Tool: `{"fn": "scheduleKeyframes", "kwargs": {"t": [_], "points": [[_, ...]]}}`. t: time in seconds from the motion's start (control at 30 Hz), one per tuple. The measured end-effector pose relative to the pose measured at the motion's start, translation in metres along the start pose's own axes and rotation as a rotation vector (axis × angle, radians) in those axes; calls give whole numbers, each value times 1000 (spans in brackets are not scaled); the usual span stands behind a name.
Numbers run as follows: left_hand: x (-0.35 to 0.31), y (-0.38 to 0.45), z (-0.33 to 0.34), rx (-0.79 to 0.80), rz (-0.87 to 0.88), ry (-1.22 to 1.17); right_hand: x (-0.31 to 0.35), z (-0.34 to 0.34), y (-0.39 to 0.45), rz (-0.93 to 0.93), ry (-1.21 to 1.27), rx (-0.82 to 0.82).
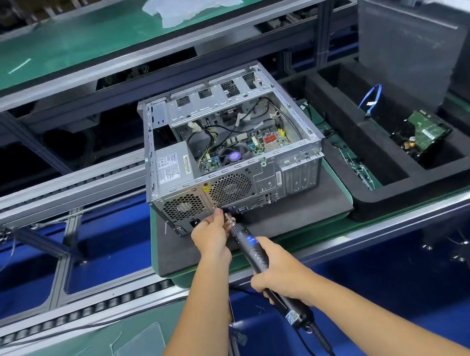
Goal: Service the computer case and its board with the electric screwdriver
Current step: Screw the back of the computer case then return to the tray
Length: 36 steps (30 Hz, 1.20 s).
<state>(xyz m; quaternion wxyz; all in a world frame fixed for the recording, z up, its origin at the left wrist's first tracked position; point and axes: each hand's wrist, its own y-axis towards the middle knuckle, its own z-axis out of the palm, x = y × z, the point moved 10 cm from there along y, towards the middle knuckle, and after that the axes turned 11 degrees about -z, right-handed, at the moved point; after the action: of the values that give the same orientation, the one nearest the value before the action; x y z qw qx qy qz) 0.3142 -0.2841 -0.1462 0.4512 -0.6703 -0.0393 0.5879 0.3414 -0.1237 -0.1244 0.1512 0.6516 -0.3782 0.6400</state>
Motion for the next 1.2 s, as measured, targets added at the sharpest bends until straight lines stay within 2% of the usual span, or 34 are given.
{"fn": "scheduleKeyframes", "kwargs": {"t": [0.2,0.43,0.47,0.57,0.63,0.87,1.2], "points": [[3,0,3,58,-2,-17,-1,0,-1,-4,-3,3],[7,-8,5,48,-44,9,-1,-2,-3,-24,32,34],[14,-13,8,69,-78,-1,1,-2,-4,-38,56,48],[43,-37,36,258,-250,-175,13,-11,-9,-110,127,58],[48,-51,56,321,-280,-251,25,-24,-13,-169,153,35],[16,-102,131,420,-174,-162,65,-99,-37,-324,181,-104],[15,-171,253,484,17,138,78,-234,-80,-367,118,-268]]}}
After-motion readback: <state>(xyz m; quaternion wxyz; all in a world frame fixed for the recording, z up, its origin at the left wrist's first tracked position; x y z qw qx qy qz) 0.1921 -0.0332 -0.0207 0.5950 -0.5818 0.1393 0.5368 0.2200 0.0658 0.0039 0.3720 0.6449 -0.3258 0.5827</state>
